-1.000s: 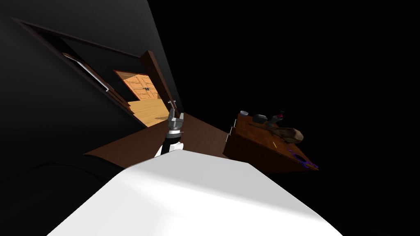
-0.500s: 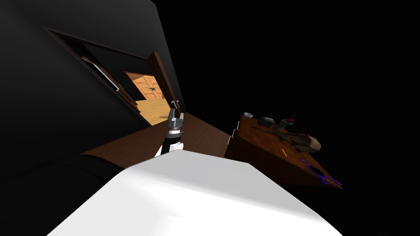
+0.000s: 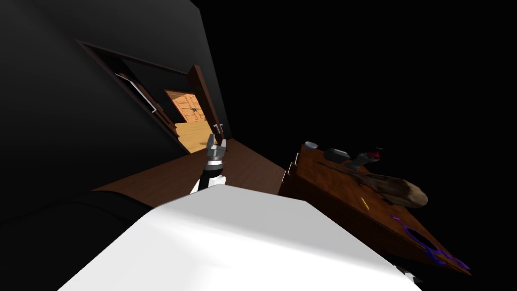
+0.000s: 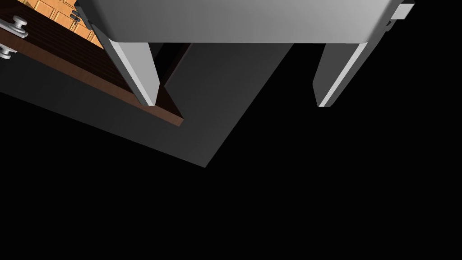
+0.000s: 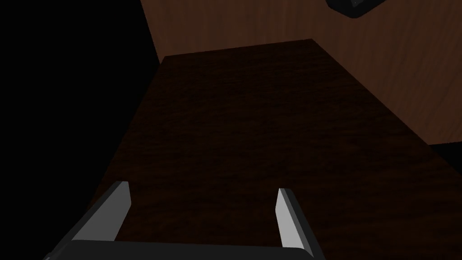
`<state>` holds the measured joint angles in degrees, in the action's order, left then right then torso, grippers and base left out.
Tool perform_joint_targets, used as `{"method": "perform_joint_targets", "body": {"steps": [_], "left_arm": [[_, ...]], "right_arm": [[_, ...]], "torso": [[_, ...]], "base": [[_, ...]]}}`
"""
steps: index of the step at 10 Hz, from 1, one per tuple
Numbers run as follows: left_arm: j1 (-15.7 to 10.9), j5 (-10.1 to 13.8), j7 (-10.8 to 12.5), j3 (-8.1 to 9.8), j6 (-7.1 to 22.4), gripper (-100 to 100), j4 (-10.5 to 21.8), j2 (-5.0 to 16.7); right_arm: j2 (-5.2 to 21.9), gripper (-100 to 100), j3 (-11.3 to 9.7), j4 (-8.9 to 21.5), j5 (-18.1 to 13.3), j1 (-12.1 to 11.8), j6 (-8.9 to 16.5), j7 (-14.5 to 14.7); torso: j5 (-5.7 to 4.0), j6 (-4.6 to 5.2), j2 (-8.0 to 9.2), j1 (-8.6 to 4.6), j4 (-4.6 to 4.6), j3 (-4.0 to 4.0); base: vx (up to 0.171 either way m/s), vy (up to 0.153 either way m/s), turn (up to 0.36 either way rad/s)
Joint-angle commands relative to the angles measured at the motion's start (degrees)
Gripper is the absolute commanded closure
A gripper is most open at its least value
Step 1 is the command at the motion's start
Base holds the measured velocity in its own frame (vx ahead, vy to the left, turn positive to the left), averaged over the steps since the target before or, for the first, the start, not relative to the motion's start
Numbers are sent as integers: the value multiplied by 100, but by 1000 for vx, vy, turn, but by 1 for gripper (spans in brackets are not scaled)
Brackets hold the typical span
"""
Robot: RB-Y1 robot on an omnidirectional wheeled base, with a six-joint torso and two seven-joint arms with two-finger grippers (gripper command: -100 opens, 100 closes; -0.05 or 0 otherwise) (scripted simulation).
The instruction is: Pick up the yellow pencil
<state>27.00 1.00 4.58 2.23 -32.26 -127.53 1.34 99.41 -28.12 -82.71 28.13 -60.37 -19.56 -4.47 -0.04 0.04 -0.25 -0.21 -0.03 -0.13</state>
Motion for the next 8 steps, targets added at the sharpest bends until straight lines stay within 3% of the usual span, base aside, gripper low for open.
{"method": "perform_joint_targets", "body": {"steps": [1,5,7,8], "left_arm": [[0,0,0,0,0,0,0,0],[1,0,0,1,0,0,0,1],[1,0,0,1,0,0,0,1],[1,0,0,0,0,0,0,0]], "right_arm": [[70,-100,-172,189,-113,176,-58,-118],[681,-100,-148,682,129,124,-179,-125],[681,-100,-148,682,129,124,-179,-125],[830,-100,-92,818,199,161,-208,-131]], "torso": [[0,0,0,0,0,0],[-6,-2,-36,-23,-8,-21],[-9,3,-30,-22,-8,-19],[-5,6,2,-4,0,0]], "base": [[81,-36,67],[162,-90,133],[98,-68,14],[128,-76,147]]}}
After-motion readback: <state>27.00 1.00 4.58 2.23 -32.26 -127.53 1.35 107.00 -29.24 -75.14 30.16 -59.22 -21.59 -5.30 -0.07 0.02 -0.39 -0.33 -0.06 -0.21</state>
